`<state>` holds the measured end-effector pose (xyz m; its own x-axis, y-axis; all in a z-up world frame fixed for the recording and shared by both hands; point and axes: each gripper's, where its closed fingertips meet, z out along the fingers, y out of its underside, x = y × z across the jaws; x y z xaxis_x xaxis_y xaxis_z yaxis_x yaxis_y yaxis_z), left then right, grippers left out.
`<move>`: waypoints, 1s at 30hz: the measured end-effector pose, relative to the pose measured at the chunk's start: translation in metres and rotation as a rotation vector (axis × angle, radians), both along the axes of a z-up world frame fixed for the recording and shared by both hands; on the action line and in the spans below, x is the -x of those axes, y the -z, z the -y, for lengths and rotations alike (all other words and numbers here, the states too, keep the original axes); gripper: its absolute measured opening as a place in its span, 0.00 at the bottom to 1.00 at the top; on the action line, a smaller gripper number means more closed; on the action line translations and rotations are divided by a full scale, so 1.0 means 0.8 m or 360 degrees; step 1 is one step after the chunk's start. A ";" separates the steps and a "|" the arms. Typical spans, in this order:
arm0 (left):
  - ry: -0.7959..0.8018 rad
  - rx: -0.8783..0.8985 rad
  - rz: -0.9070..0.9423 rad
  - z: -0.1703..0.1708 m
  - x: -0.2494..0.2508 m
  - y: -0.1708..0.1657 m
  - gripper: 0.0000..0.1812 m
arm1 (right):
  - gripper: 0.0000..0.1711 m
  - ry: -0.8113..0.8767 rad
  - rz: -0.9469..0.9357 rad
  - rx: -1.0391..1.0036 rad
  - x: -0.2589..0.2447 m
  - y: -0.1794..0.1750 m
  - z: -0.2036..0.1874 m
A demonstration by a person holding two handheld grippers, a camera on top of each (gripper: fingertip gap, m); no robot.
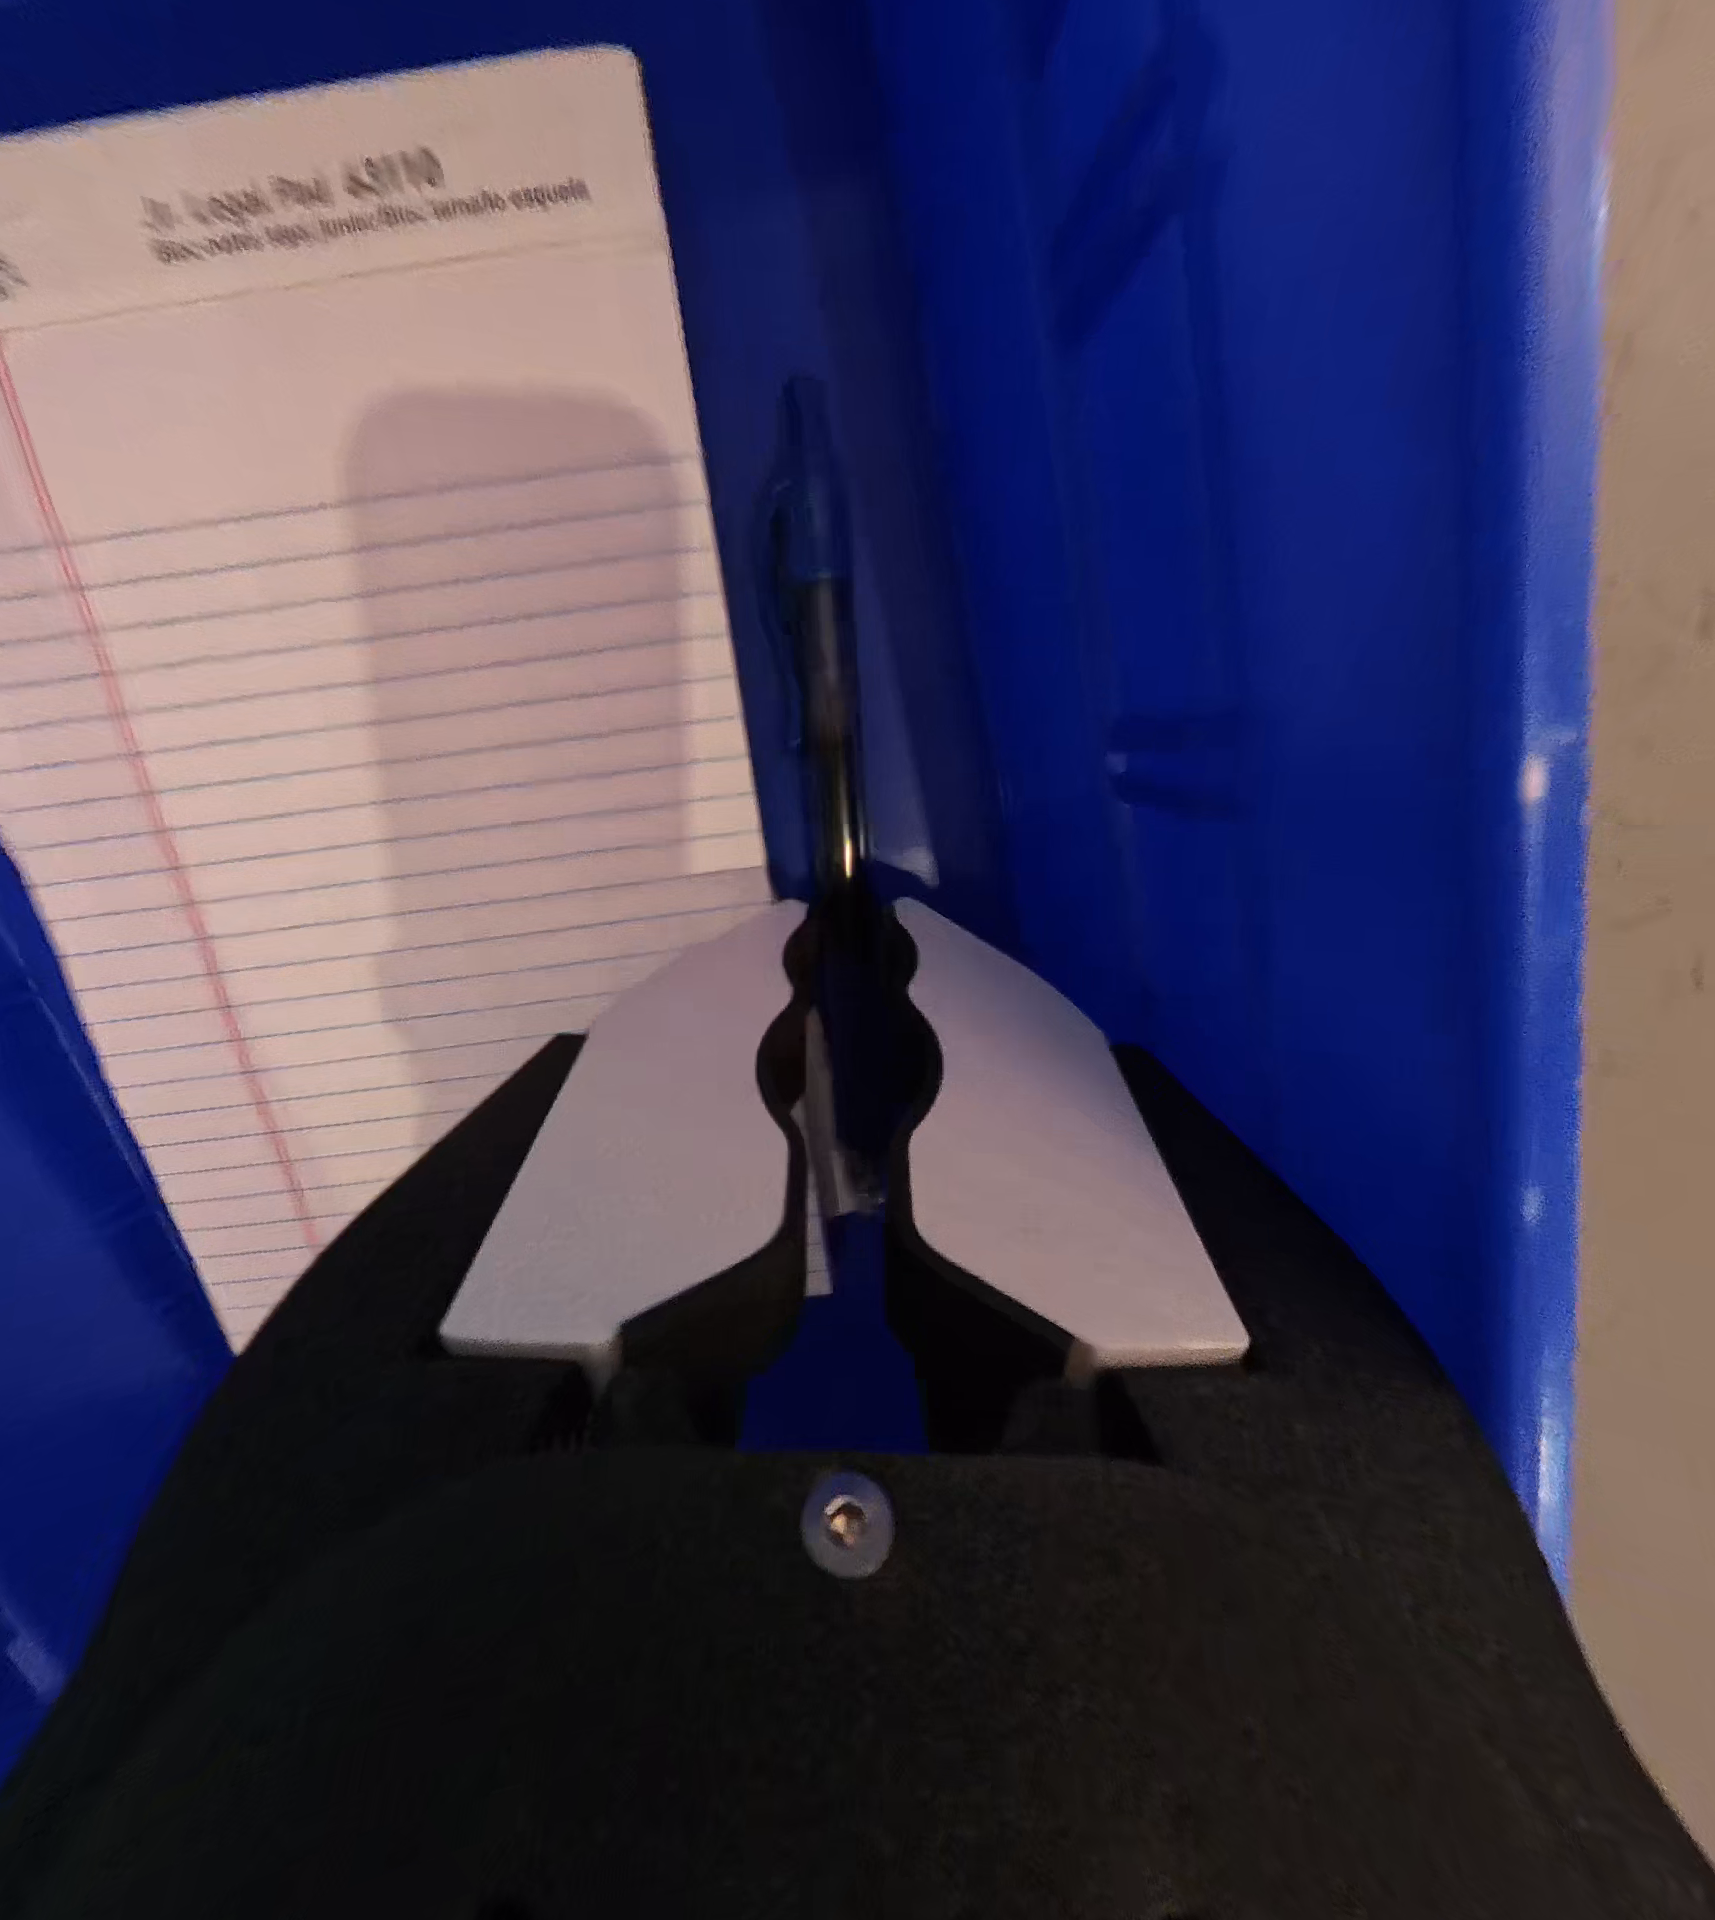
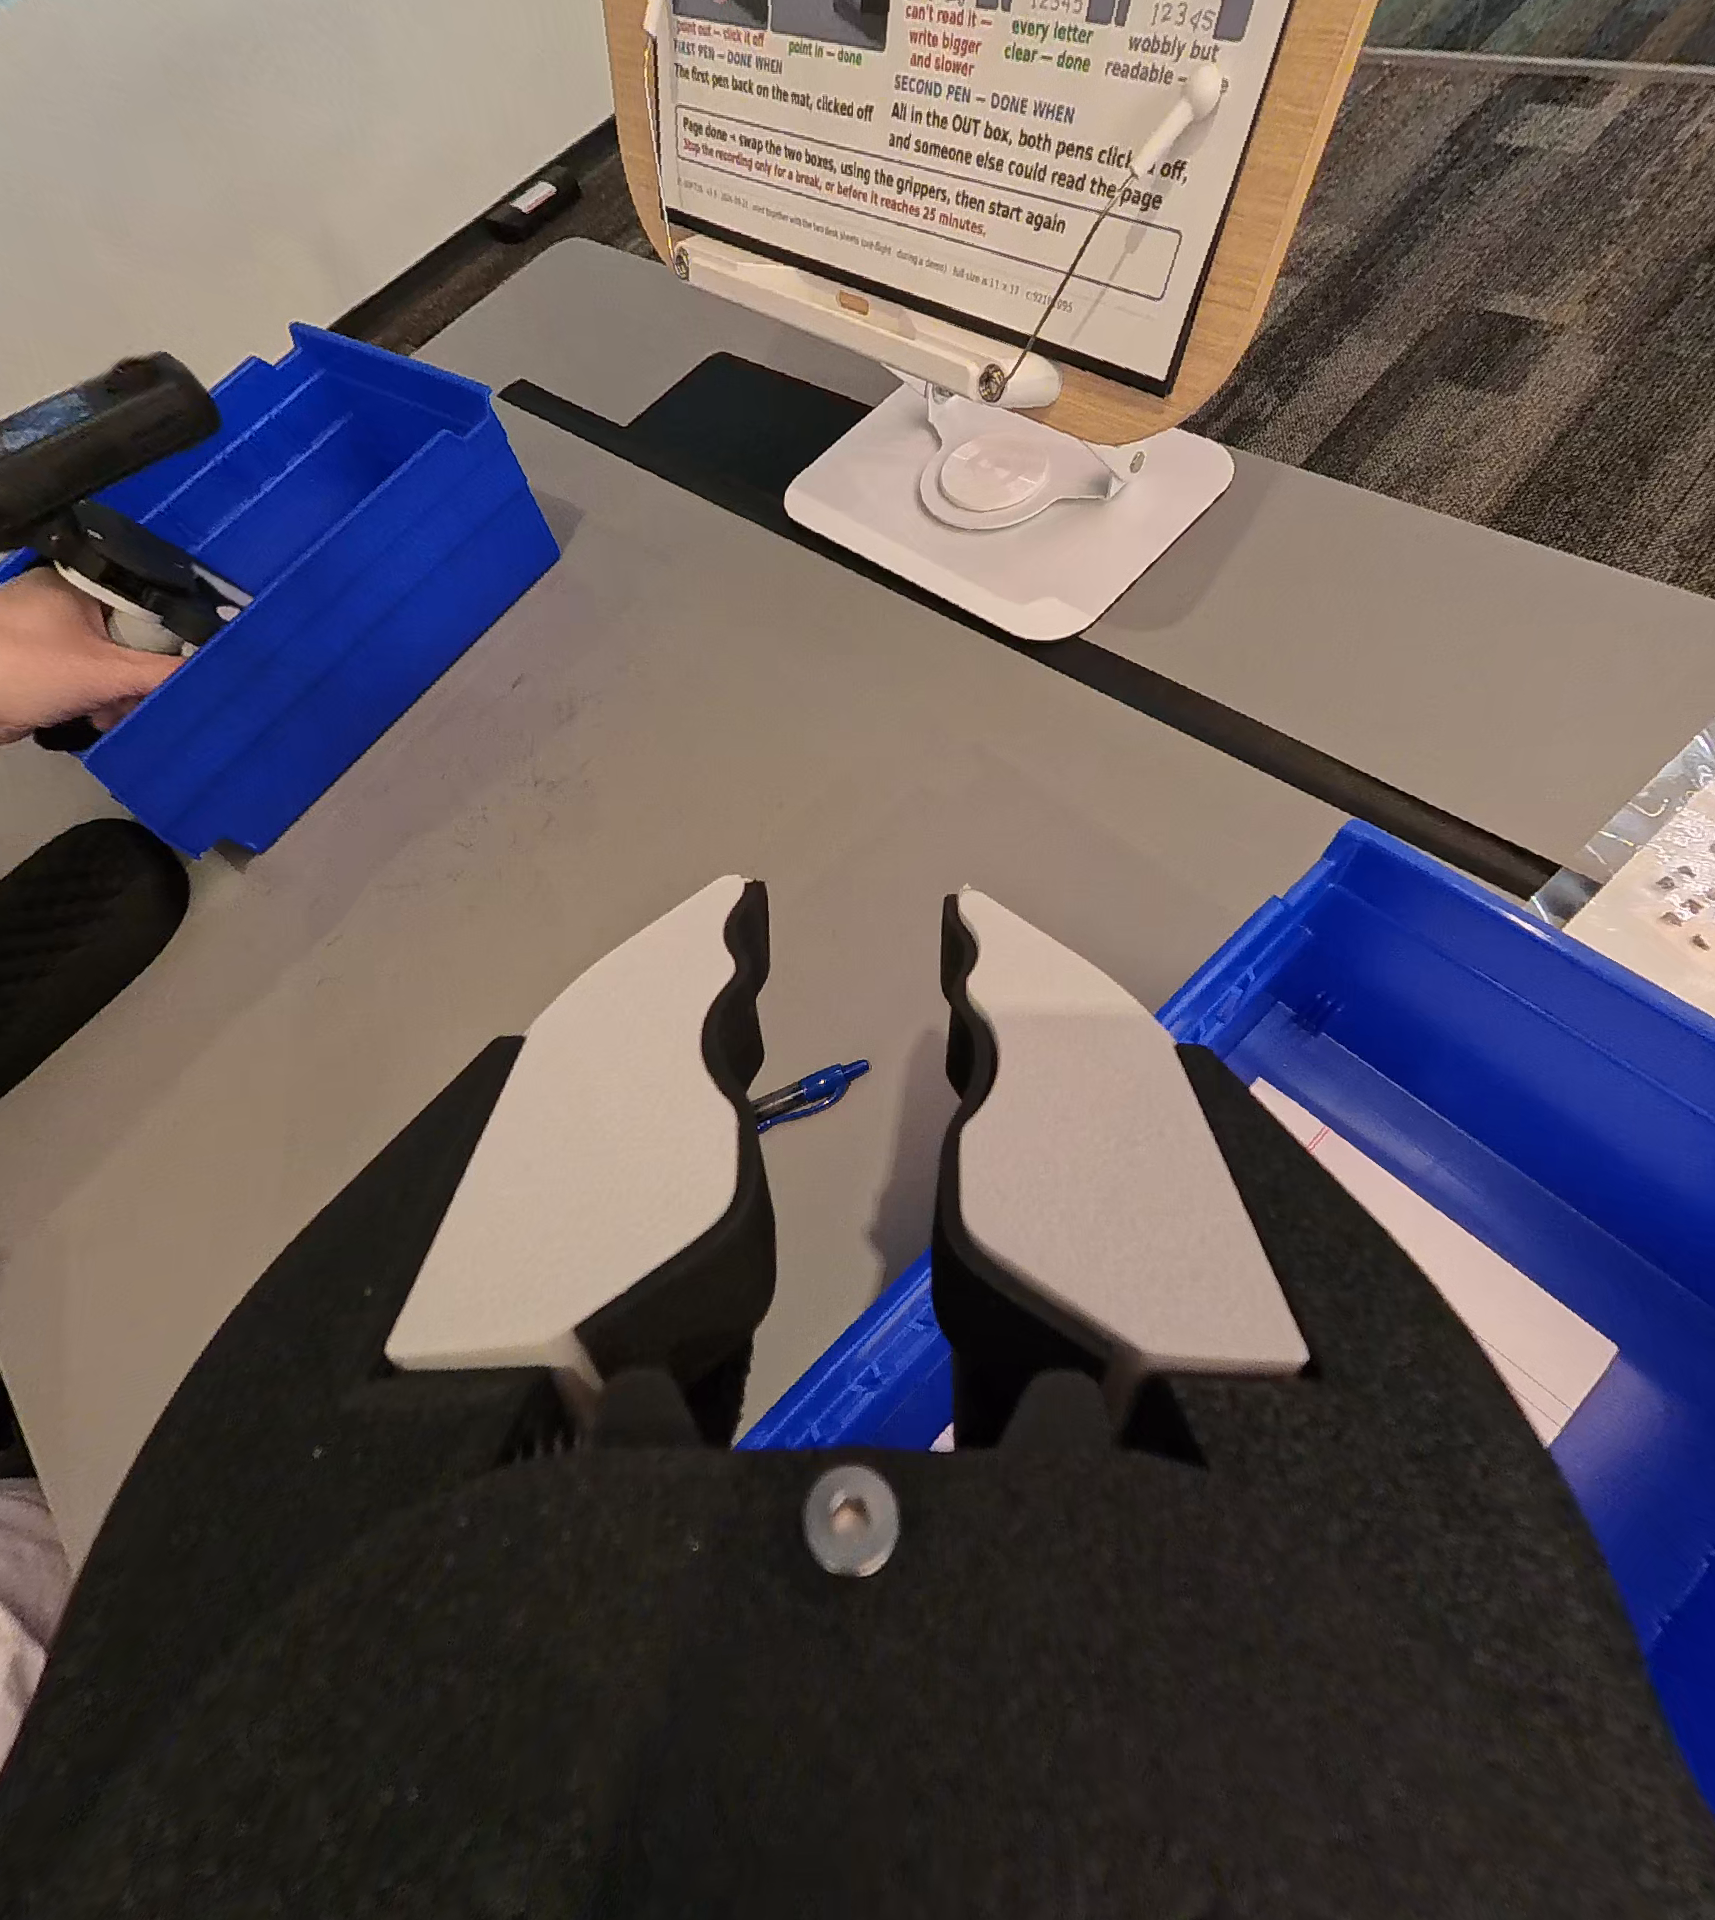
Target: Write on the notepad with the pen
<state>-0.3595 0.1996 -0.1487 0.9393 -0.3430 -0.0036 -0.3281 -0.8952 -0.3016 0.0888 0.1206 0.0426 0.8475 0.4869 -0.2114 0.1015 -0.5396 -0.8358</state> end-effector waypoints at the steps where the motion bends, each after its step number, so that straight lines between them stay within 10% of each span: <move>1: 0.0012 0.0036 0.0024 0.002 -0.002 0.001 0.06 | 0.18 0.0001 -0.0001 0.0000 0.000 0.000 0.000; 10: -0.0015 0.0004 0.0365 0.002 -0.004 -0.035 0.05 | 0.18 0.0020 -0.0016 -0.0009 -0.006 -0.002 0.001; 20: 0.0278 -0.0536 0.0817 0.067 -0.071 -0.247 0.05 | 0.19 0.0059 -0.0022 -0.0028 -0.017 -0.006 0.000; 30: 0.0479 -0.0011 0.0722 0.129 -0.336 -0.052 0.05 | 0.20 0.0087 0.0108 0.0007 -0.020 0.003 0.003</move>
<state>-0.0908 0.0967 -0.1068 0.7075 -0.5985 0.3759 -0.4053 -0.7793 -0.4780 0.1051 0.1181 0.0400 0.8853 0.4385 -0.1547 0.1281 -0.5498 -0.8254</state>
